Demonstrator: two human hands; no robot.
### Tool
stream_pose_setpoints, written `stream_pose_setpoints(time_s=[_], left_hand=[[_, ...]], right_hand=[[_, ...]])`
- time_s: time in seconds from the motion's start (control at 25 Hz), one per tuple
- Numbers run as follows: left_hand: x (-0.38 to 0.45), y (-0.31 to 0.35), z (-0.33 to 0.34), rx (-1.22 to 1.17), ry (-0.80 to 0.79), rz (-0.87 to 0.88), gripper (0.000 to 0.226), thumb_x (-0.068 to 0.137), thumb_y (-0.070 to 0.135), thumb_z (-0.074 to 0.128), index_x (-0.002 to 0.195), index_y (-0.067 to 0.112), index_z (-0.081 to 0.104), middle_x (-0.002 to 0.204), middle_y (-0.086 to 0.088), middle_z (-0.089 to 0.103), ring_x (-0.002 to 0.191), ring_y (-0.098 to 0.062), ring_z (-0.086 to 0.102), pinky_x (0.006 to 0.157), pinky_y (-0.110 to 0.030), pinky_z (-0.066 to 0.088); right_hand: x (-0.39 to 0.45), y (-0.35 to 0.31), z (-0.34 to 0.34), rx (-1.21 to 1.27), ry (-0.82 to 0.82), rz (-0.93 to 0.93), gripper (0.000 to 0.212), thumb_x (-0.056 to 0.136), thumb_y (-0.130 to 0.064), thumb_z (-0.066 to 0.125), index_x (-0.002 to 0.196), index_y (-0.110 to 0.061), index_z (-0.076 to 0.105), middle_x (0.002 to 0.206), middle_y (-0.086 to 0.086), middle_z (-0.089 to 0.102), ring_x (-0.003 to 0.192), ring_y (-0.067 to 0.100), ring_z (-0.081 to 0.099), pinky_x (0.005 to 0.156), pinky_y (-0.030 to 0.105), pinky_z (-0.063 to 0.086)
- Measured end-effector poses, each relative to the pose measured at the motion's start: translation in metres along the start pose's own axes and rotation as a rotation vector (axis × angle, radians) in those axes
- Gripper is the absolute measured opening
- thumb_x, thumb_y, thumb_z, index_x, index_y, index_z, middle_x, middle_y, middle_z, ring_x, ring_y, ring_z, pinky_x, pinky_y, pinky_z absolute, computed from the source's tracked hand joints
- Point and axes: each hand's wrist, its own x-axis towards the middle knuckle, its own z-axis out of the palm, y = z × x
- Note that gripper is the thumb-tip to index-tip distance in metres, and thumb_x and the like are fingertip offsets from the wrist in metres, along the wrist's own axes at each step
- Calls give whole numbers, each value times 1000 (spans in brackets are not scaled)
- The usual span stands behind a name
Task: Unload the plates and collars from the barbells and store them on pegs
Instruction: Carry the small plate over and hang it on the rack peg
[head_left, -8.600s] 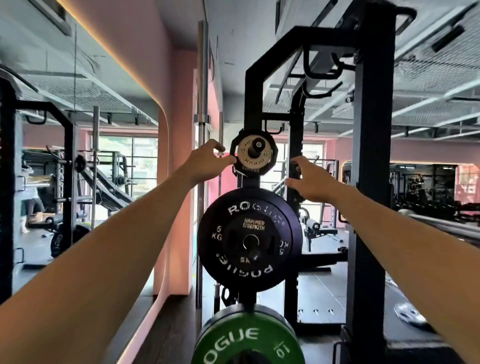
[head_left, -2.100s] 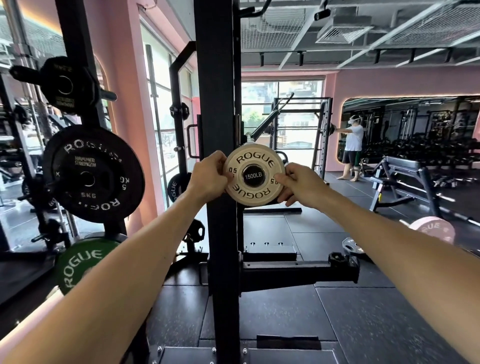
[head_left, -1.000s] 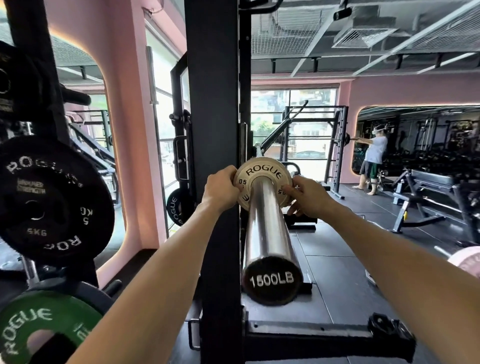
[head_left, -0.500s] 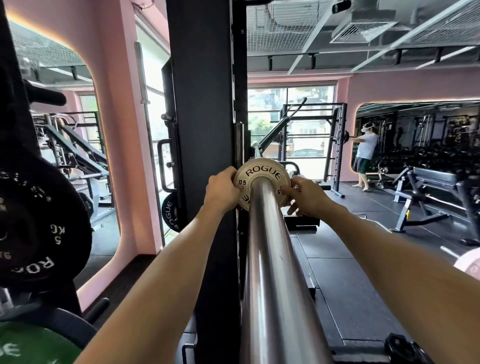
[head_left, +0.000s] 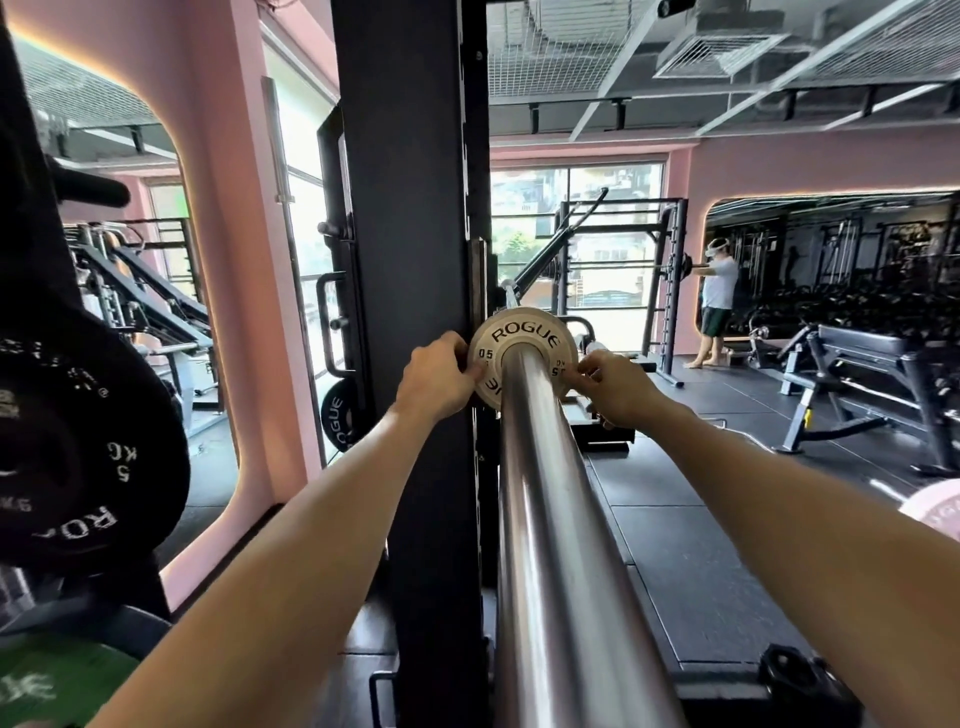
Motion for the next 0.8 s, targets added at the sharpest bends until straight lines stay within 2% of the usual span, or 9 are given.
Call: stream_pose_setpoints(time_s=[0.12,0.24,0.52,0.8], left_hand=[[-35,7,-25,-22,0,44,28,84,48,65,98,24,59,91,9,65,87,-14,61,74,-28,45],[-73,17,-53,-9,-20,59,34,77,47,72,102,27,61,93,10,66,88,-13,62,76,-28,47],[-167,42,-111,60,-74,53,52,75,49,75,118,25,58,104,3,62,95,-17,58,79,-28,43],[-242,57,-140,20,-158,22,52,76,53,75,117,26,59,102,4,62,92,-16,58,76,-28,41]], right_hand=[[-32,-6,-13,-68,-21,-9,51,86,-51,63,125,-19,54,114,3,63,103,23,60,78,29,42],[-69,-15,-25,-125,-49,-61,54,85,-41,69,130,-21,49,131,8,58,115,25,57,92,33,42],[-170,-41,-58,-173,-68,-107,61,83,-43,70,134,-22,45,137,8,53,122,25,52,99,35,41],[-259,-57,-82,-157,-92,-24,65,81,-45,71,136,-25,43,141,2,50,126,23,50,105,38,40]])
